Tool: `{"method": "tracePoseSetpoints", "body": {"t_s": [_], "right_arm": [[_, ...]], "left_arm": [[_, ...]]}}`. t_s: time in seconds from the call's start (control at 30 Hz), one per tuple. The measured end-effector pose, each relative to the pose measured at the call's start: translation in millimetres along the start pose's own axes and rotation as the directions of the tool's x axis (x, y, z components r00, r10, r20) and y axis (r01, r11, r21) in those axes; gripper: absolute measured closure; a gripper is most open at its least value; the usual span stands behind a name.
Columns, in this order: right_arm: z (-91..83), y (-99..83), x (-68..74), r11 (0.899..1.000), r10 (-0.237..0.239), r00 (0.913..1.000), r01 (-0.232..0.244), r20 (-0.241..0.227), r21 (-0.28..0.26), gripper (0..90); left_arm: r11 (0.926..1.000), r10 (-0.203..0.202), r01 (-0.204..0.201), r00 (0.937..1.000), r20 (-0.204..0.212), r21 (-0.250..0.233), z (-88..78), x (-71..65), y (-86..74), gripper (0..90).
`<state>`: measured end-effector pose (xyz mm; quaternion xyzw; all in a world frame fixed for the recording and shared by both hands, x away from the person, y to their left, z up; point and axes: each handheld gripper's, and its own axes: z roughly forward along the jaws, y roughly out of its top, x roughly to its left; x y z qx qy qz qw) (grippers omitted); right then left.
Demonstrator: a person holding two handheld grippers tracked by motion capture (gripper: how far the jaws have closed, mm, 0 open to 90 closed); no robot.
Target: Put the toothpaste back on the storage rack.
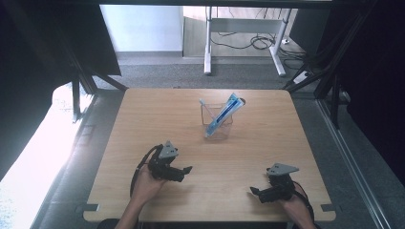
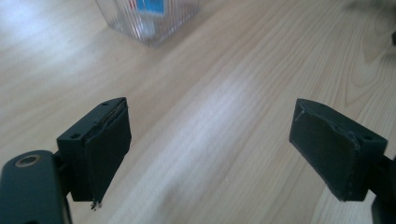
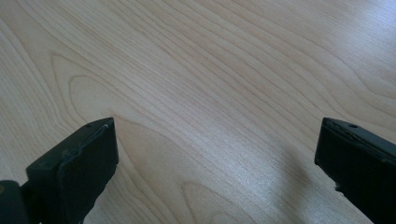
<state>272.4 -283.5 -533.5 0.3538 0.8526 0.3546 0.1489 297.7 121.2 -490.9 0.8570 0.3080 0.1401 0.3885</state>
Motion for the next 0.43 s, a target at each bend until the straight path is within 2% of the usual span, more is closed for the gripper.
{"method": "tracePoseSetpoints", "body": {"t_s": [0.07,0.1,0.2,0.3,0.37,0.43], "right_arm": [[0.0,0.1,0.3,1.000,0.000,1.0000,0.000,-0.001,0.000,0.0],[0.2,0.1,0.7,1.000,0.002,1.0000,-0.002,-0.003,0.002,0.0],[1.0,-0.1,1.1,1.000,0.000,1.0000,0.000,-0.003,0.008,0.0],[2.0,-0.5,1.1,1.000,-0.005,1.0000,0.005,-0.003,0.019,0.0],[2.3,-0.9,1.4,1.000,-0.009,1.0000,0.009,-0.002,0.024,0.0],[2.0,-0.9,1.2,1.000,-0.012,0.9999,0.012,-0.003,0.020,0.0]], "left_arm": [[1.0000,-0.001,0.001,1.0000,-0.002,0.008,1.0,-1.6,-4.2,13.2],[0.9995,-0.002,0.002,1.0000,-0.008,0.032,4.5,-5.2,-13.7,13.2],[0.9974,0.000,0.000,1.0000,-0.006,0.072,9.3,-9.9,-24.1,13.1],[0.9912,0.027,-0.025,0.9996,-0.012,0.130,13.6,-15.7,-29.6,13.1],[0.9876,0.045,-0.042,0.9987,-0.022,0.151,15.0,-18.0,-31.5,13.1],[0.9878,0.042,-0.039,0.9990,-0.017,0.151,14.2,-17.8,-31.1,13.1]]}}
